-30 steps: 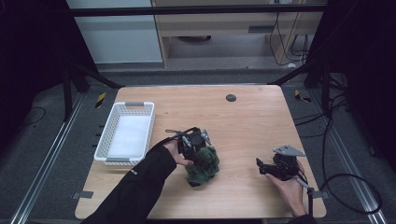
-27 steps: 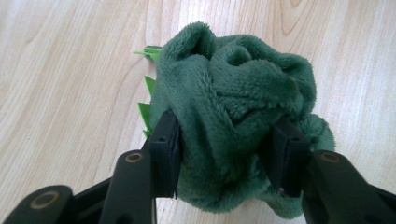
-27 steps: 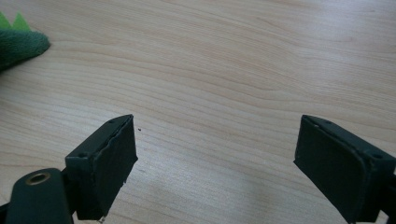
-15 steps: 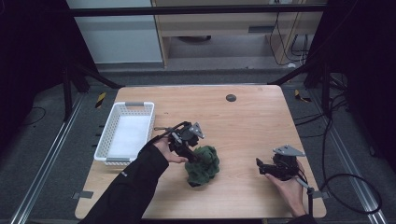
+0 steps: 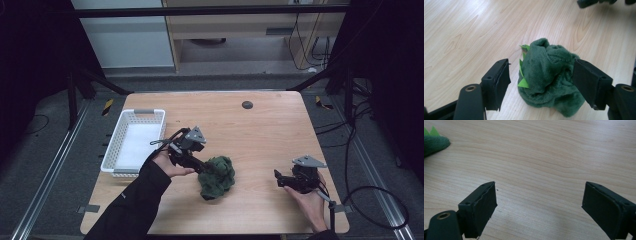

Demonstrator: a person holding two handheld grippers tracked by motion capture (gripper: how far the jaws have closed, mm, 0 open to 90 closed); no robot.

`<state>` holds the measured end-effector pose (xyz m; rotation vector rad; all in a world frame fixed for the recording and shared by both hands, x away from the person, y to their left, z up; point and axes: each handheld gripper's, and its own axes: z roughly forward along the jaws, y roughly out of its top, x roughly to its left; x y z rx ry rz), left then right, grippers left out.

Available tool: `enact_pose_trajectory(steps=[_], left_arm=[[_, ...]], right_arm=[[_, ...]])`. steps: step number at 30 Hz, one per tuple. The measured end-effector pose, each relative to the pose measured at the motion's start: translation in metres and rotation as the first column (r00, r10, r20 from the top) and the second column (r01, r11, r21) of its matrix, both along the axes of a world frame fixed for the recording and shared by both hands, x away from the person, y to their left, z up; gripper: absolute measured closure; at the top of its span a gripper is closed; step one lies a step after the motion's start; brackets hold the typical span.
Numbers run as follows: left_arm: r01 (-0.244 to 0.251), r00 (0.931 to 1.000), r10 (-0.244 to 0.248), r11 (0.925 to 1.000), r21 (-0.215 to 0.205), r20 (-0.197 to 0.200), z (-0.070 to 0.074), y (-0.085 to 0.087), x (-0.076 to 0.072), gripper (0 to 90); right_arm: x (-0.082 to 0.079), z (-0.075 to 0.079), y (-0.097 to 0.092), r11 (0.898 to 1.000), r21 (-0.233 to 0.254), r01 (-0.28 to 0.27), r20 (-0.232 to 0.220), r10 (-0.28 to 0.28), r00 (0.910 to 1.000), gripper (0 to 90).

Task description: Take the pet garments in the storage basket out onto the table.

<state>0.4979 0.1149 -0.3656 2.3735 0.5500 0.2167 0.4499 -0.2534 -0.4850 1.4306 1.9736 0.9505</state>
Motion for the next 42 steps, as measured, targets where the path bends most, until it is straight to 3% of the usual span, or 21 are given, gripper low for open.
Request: enact_pose_trajectory(steps=[5, 8, 12, 17, 23, 27, 28, 32, 37, 40, 42], left_arm=[[-0.068, 0.9971, 0.07, 0.9961, -0.055, 0.029, -0.001, 0.01, -0.006, 27.2], [-0.123, 0.9904, 0.129, 0.9869, -0.104, 0.05, -0.002, 0.021, -0.012, 27.0], [-0.19, 0.9761, 0.204, 0.9687, -0.16, 0.076, -0.006, 0.036, -0.017, 25.7], [-0.241, 0.9581, 0.264, 0.9514, -0.192, 0.11, -0.011, 0.053, -0.026, 24.9], [-0.298, 0.9339, 0.337, 0.9179, -0.262, 0.118, -0.018, 0.073, -0.035, 25.0], [-0.348, 0.9058, 0.403, 0.8849, -0.31, 0.132, -0.025, 0.087, -0.042, 24.9], [-0.355, 0.9022, 0.411, 0.8806, -0.314, 0.132, -0.026, 0.09, -0.043, 24.9], [-0.4, 0.8709, 0.47, 0.8476, -0.349, 0.143, -0.034, 0.103, -0.052, 25.1], [-0.45, 0.8391, 0.527, 0.8106, -0.375, 0.134, -0.04, 0.119, -0.058, 26.5], [-0.476, 0.8162, 0.56, 0.7903, -0.385, 0.14, -0.044, 0.127, -0.061, 27.0], [-0.501, 0.7949, 0.588, 0.7741, -0.388, 0.148, -0.048, 0.133, -0.064, 27.2]], right_arm=[[0.0, 0.0, 0.0, 1.0, 0.004, 0.0, 0.003, 0.0, 1.0, 12.2], [0.0, 0.0, -0.001, 1.0, 0.0, 0.0, 0.008, 0.0, 1.0, 12.1], [0.0, 0.0, 0.0, 1.0, 0.005, 0.0, 0.004, 0.0, 1.0, 11.9], [0.0, 0.0, 0.0, 1.0, 0.001, 0.001, 0.005, -0.001, 1.0, 11.6], [0.0, -0.001, 0.0, 1.0, 0.0, 0.003, 0.002, -0.003, 1.0, 11.4], [0.0, -0.001, -0.001, 1.0, -0.004, 0.005, 0.009, -0.005, 0.9999, 11.3], [0.0, -0.001, -0.001, 1.0, -0.005, 0.004, 0.009, -0.004, 1.0, 11.2], [0.0, -0.002, -0.001, 1.0, -0.005, 0.003, 0.009, -0.003, 1.0, 11.1], [0.0, -0.002, -0.001, 1.0, -0.004, 0.006, 0.005, -0.006, 1.0, 11.1], [0.0, -0.002, -0.001, 1.0, -0.003, 0.008, 0.006, -0.008, 0.9999, 11.1], [-0.001, -0.002, -0.002, 1.0, -0.002, 0.007, 0.008, -0.007, 0.9999, 11.1]])
